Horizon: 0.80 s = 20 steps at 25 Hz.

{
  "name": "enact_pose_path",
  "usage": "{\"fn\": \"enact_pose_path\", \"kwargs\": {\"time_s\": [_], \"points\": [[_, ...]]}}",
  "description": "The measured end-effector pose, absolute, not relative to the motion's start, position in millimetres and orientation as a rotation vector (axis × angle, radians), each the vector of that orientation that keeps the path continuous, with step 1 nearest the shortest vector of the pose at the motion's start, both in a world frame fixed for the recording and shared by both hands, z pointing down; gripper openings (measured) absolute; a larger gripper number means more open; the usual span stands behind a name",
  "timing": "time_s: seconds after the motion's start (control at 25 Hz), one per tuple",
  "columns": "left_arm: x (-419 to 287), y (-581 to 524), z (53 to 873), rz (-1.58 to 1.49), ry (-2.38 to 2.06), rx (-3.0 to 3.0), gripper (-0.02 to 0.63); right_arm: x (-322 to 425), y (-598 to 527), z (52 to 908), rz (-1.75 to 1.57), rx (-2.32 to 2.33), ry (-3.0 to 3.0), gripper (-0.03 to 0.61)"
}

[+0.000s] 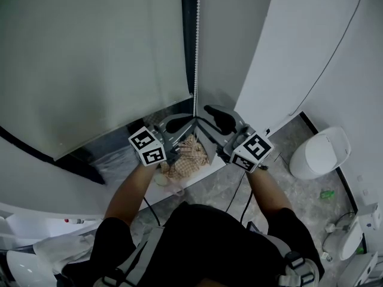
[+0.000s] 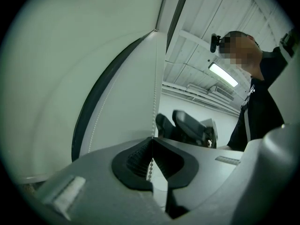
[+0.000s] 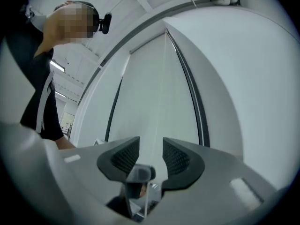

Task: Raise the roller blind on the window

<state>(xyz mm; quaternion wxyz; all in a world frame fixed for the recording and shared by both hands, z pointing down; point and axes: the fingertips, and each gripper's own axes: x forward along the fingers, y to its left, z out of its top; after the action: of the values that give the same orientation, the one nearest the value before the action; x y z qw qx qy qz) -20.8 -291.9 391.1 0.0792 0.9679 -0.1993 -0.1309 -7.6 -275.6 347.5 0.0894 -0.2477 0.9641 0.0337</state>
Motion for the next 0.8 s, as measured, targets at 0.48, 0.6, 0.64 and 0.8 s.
{"fn": "enact_pose_path", "kwargs": {"time_s": [0.48,0.6,0.64,0.8], "points": [[-25.7,-283.5,394.4,-0.412,-0.605,2.892,0.005,-37.6,-305.8,249.7,0.03,-0.63,2.744,0.05],[-30.4,-287.5,400.0,-0.423,-0.611,2.896,0.005,-37.5,-305.5,251.6,0.04,-0.627,2.724,0.021],[-31.3,-288.9,400.7,-0.428,-0.611,2.892,0.005,-36.6,-305.7,251.9,0.032,-0.625,2.716,0.02],[-27.6,-287.8,401.2,-0.416,-0.609,2.893,0.005,-32.9,-299.4,254.0,0.089,-0.629,2.709,0.018]]}}
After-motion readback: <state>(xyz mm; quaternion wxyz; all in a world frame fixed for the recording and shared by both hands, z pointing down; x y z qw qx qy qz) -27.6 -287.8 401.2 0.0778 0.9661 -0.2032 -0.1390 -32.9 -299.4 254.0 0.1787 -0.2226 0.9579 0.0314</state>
